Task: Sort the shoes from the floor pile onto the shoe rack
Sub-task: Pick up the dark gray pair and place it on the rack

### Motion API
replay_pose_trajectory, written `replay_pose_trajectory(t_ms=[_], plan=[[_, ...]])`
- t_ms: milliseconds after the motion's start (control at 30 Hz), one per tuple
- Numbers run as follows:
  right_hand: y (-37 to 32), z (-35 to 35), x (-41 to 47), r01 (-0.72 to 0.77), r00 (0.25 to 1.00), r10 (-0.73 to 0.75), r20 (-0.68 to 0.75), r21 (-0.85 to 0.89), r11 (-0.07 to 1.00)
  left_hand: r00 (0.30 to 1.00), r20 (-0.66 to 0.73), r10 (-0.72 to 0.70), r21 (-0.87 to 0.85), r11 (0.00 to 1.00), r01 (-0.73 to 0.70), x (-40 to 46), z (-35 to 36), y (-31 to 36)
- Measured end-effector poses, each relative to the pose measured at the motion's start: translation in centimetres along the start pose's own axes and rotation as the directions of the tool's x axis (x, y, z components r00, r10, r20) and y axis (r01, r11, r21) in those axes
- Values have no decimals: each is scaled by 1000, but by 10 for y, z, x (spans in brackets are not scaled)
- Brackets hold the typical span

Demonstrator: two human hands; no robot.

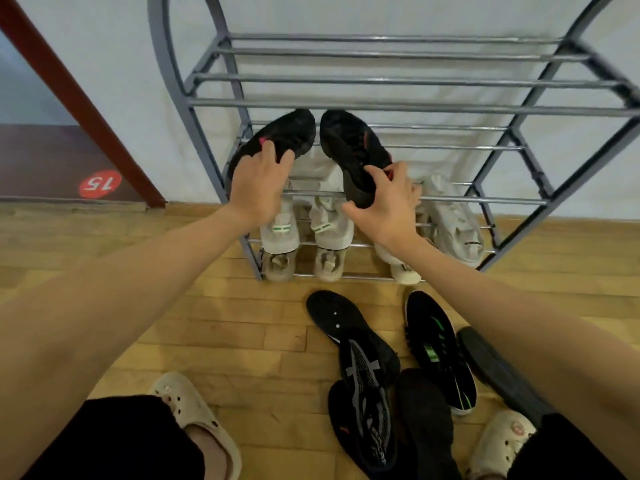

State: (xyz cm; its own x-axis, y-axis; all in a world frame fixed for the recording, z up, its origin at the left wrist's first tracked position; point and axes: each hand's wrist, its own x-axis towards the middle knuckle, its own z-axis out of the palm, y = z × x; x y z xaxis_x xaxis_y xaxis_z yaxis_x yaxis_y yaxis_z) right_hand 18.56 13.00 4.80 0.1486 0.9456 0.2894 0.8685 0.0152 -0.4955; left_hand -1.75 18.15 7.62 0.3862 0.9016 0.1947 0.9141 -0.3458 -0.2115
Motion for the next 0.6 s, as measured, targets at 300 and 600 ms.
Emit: replay_pose_trajectory(t_ms=[300, 600], plan=[[6, 4, -20, 134, 989, -137, -46, -57, 989, 976, -215, -30, -161, 987, -5, -22, 17, -10], [54, 3, -115, 83, 990, -73, 121, -74, 994, 934, -255, -251, -456, 883, 112, -113, 47, 60]])
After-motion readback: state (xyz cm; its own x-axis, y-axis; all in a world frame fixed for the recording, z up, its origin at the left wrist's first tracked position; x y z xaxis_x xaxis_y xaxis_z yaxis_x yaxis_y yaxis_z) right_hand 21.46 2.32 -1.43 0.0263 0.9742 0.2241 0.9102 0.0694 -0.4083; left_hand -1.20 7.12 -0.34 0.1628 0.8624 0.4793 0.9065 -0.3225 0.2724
